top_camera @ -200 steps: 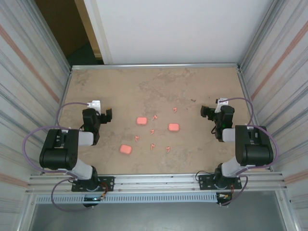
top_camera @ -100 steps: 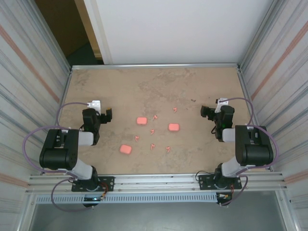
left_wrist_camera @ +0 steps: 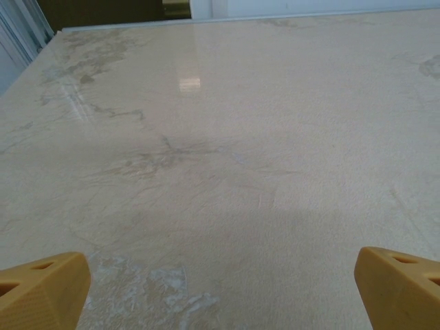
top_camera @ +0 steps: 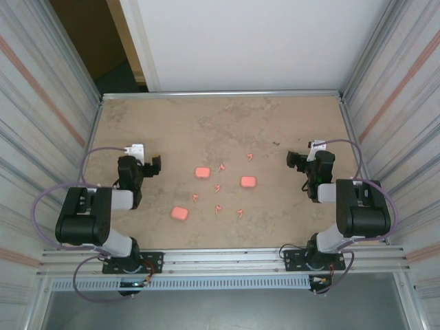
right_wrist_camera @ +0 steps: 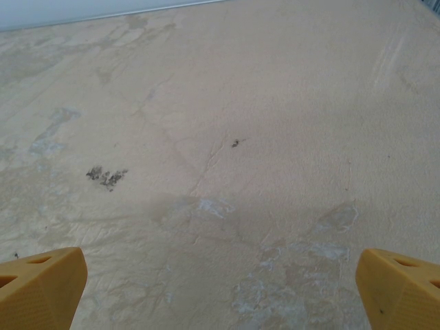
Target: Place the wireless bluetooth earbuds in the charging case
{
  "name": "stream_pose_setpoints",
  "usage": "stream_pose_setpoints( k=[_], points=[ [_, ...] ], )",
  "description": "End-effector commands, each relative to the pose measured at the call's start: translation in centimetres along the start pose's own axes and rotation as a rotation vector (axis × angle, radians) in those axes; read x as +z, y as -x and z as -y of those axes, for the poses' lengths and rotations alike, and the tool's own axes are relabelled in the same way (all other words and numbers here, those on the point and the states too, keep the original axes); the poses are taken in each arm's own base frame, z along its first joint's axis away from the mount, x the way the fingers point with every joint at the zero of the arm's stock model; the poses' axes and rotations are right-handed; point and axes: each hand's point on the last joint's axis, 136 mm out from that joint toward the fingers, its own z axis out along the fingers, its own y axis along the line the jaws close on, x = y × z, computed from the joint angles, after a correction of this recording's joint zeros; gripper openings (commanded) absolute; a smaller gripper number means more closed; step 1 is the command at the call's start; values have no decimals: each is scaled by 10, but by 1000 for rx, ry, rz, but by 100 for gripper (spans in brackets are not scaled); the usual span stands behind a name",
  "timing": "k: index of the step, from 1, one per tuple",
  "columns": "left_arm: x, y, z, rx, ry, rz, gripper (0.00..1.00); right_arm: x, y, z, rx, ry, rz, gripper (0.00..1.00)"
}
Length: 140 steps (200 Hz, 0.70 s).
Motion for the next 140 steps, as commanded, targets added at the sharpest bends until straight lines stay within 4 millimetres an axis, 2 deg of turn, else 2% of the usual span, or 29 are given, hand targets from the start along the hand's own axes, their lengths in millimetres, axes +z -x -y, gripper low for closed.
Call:
stream_pose_setpoints(
  k=[1,42,68,96,140],
  points=[
    [-15,26,-1,-5,-2,78,99,-8,19,0,-5,-3,30,99],
    [-38,53,-7,-54,15,97,99,-28,32,-15,-6,66,14,99],
    [-51,68,-4,-152,-20,96,99,-40,46,-36,-29,155,1,99],
    [-66,77,6,-258,-89,83,99,-54,58,-81,-114,344,-27,99],
    [-87,74,19,-368,-175,35,99,-77,63,-156,-285,602,-106,99]
  ],
)
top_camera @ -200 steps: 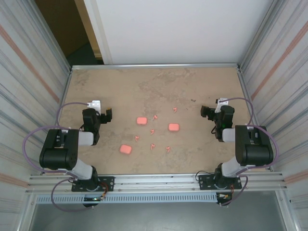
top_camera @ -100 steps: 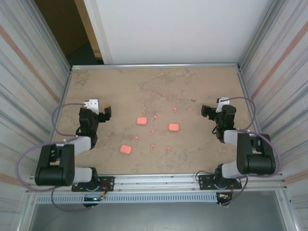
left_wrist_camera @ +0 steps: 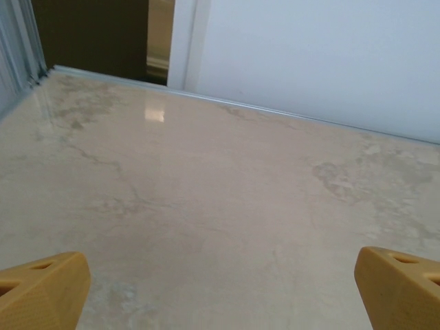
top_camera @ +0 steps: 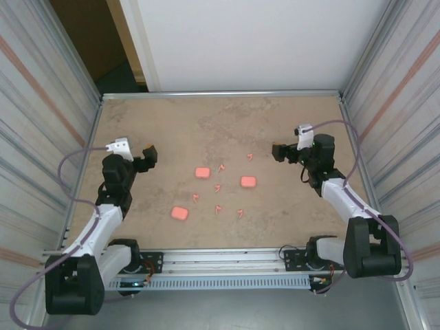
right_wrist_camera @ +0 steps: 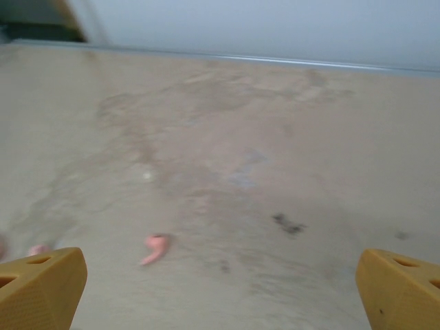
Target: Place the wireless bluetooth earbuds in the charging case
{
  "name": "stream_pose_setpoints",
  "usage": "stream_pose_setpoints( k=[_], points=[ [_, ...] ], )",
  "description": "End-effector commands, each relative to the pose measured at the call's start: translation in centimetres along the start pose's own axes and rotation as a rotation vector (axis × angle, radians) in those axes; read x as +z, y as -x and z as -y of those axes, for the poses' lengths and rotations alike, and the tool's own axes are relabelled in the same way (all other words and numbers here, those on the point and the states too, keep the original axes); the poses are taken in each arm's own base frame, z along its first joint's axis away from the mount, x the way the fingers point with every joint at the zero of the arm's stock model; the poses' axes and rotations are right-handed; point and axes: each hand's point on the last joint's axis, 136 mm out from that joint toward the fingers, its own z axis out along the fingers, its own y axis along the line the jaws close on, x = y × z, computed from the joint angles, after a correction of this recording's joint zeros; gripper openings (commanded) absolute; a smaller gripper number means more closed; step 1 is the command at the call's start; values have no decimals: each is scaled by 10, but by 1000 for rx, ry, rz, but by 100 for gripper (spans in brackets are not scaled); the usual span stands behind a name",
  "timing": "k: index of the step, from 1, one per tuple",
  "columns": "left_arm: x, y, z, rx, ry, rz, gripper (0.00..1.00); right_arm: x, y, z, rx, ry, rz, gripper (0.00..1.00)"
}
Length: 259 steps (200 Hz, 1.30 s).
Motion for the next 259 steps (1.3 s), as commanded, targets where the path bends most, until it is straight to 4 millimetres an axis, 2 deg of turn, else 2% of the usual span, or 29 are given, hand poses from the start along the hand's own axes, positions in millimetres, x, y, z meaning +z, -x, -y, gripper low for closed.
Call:
stream_pose_setpoints(
  k=[1,26,58,109,180,219,259],
  points=[
    [-12,-7,11,-101,-52,-63,99,1,-4,-48,-102,184,-95,99],
    [-25,-6,12,-127,-56,-61,99,8,-1,-88,-185,299,-143,99],
    [-36,-7,14,-156,-65,-69,99,19,-7,-133,-297,427,-209,99],
    [-41,-19,19,-185,-90,-133,99,34,-28,-192,-493,619,-268,99],
    [-37,-37,19,-228,-102,-163,99,63,-71,-240,-688,744,-415,99],
    [-38,-39,16,-225,-90,-161,99,78,-86,-255,-754,777,-435,99],
    [-37,-39,16,-223,-87,-159,99,91,-98,-262,-793,790,-465,99]
  ],
)
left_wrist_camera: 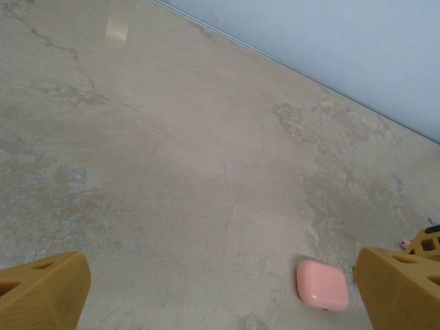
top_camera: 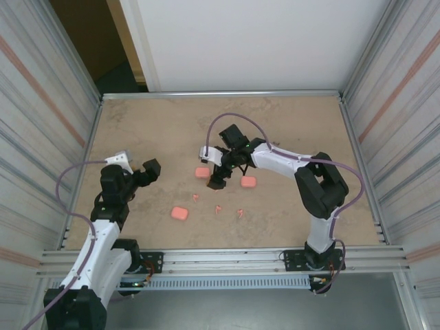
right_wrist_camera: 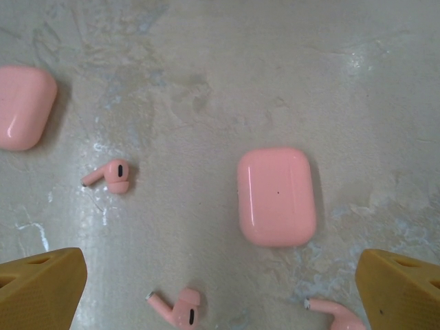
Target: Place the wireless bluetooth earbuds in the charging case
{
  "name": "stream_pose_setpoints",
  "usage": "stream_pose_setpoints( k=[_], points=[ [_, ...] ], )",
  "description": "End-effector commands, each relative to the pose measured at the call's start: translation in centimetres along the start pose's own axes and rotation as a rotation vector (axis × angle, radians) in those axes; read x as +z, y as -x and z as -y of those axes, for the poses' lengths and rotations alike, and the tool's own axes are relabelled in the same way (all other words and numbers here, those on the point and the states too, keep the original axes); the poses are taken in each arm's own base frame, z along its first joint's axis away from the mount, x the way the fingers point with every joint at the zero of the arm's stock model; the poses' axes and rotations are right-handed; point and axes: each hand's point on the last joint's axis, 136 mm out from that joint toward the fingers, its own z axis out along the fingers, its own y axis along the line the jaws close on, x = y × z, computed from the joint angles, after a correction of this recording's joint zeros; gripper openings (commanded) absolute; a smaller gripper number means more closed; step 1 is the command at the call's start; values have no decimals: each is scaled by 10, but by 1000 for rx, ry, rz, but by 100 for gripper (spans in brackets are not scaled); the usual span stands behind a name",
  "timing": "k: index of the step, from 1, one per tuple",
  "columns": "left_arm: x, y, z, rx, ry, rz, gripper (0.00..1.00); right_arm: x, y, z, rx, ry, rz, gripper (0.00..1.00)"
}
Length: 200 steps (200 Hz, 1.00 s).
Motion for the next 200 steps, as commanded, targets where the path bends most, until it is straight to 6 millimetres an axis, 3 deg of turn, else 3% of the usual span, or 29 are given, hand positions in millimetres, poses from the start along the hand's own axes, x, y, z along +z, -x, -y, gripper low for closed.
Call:
stream_pose_setpoints(
  k=[1,129,200],
  points=[
    [-1,3,3,-4,-13,19,99,9,1,1,-51,10,-33,99],
    [1,4,4,5,-20,22,99,49,-15,14,-79,13,-144,96],
    [0,5,6,11,-28,21,99,62,-23,20,-62,25,-191,86]
  ],
)
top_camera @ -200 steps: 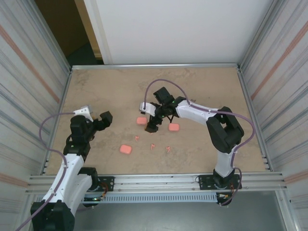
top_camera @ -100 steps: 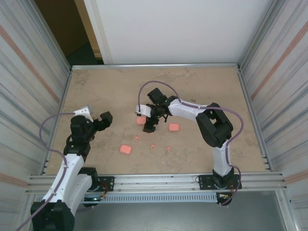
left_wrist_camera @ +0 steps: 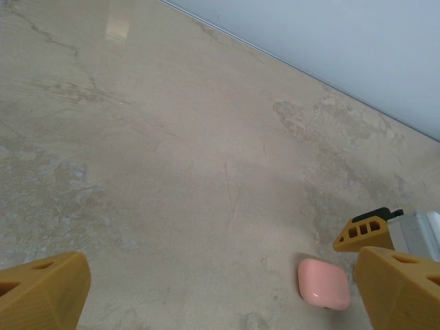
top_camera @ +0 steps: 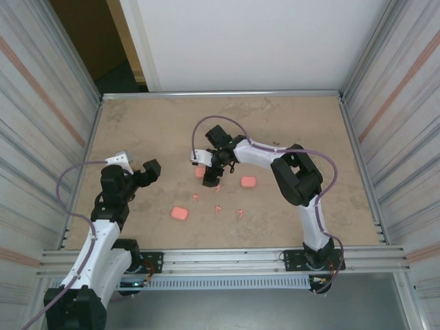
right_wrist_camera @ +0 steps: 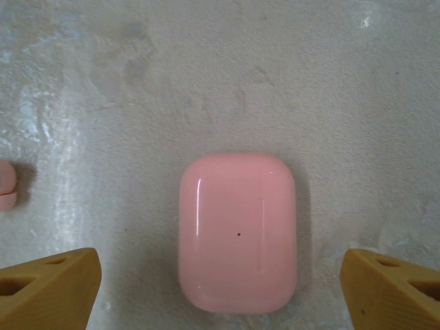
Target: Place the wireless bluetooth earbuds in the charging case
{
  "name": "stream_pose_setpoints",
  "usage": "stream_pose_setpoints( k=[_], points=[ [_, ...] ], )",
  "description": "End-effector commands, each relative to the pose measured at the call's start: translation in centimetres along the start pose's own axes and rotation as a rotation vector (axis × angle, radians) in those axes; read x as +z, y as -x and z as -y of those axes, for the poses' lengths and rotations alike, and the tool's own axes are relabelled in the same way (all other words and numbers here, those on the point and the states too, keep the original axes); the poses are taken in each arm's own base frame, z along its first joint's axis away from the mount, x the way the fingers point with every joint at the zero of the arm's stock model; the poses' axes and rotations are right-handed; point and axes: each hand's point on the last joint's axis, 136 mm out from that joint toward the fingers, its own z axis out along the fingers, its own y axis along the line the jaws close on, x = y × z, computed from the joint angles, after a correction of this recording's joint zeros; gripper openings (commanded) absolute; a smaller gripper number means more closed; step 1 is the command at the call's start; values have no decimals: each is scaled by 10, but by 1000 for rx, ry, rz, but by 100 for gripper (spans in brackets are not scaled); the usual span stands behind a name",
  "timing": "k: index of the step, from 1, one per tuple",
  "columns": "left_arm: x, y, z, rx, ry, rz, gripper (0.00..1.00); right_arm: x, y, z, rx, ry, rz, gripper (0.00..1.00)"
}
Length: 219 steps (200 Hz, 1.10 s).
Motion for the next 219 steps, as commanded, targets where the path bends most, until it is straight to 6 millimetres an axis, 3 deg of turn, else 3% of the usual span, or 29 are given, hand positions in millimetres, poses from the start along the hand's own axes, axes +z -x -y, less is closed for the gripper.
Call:
stream_pose_setpoints(
  k=[1,144,178,219],
  points=[
    [0,6,6,11,-28,22,99,6,-4,-3,-8,25,-39,86],
    [0,10,11,21,-43,21,99,18,-9,6,21,13,-58,55],
    [-2,14,16,17,-66,20,99,9,-1,12,20,-22,-11,41],
    [-5,22,29,19,-114,19,99,-19,15,21,19,-79,81,36]
  ],
)
